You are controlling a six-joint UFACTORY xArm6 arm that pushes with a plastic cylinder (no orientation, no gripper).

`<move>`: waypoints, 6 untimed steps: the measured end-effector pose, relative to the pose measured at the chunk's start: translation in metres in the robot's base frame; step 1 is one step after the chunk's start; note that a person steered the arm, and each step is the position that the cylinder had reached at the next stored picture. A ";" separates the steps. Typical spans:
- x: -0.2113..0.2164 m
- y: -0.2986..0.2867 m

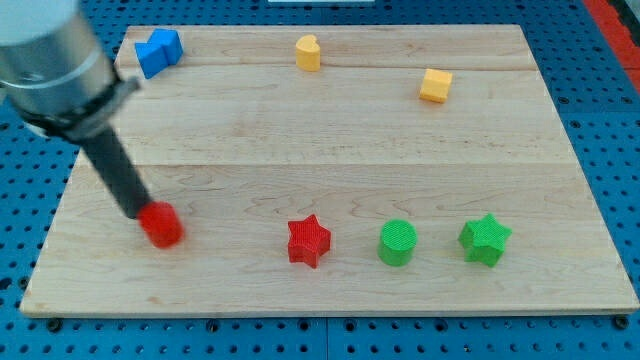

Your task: Move the yellow hexagon right to the yellow heart

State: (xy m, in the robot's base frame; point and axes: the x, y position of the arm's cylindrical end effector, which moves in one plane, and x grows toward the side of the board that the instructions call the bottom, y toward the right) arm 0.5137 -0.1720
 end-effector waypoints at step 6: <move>-0.218 0.329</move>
